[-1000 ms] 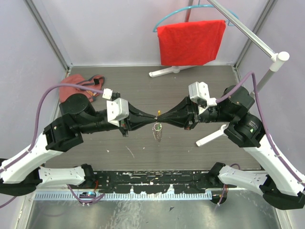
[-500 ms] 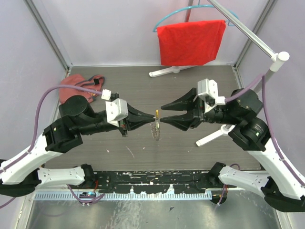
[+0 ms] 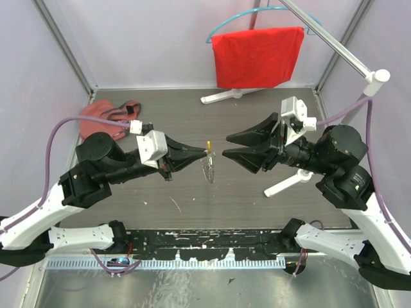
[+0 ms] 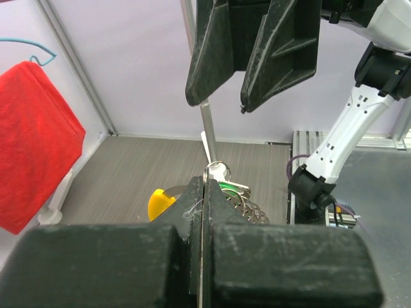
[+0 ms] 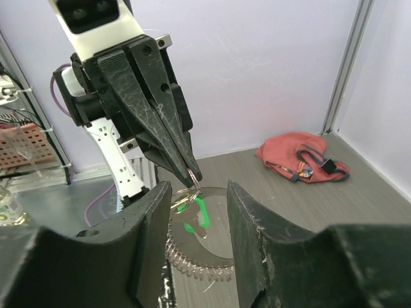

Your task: Put the keys on the keyring

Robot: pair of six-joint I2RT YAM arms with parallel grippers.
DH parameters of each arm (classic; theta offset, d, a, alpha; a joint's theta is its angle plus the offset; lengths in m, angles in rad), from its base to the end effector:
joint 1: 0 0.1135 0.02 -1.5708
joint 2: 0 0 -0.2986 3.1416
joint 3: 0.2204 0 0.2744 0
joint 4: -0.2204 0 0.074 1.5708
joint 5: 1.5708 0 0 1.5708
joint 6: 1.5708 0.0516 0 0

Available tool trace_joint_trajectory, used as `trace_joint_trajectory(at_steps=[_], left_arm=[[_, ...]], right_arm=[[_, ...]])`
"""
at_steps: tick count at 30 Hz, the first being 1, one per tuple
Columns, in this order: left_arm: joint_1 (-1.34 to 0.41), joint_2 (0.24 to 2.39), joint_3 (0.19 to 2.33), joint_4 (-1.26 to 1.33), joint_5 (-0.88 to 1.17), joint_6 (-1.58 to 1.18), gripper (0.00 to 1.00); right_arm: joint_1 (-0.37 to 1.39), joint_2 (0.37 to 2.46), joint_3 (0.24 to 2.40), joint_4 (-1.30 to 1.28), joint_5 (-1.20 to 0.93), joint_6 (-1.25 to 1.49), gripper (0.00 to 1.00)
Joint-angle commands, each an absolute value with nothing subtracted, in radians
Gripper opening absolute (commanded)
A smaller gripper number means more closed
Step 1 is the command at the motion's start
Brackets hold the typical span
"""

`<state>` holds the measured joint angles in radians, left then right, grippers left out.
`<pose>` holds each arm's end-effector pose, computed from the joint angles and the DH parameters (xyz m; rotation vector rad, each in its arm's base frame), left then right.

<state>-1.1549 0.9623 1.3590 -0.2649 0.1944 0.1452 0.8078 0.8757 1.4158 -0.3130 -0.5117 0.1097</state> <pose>0.0703 -0.1839 0.5337 1.0446 1.0971 -0.9596 0.0809 0.1212 0.5588 -0.9055 1.1504 1.1006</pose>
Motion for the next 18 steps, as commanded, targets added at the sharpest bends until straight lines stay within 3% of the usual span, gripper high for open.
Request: trace_joint_trajectory(at_steps=[1,18], left_arm=[[-1.158,0.937,1.336,-0.170,0.146,0.137,0.00],[-1.158,0.942,1.334,-0.144,0.117,0.152,0.00]], right_arm=[[0.807,0.895,1.433,-0.294,-0.480,0.214,0.46],[0.807,0.911,1.425,-0.295,-0.451,0.347,0.43]])
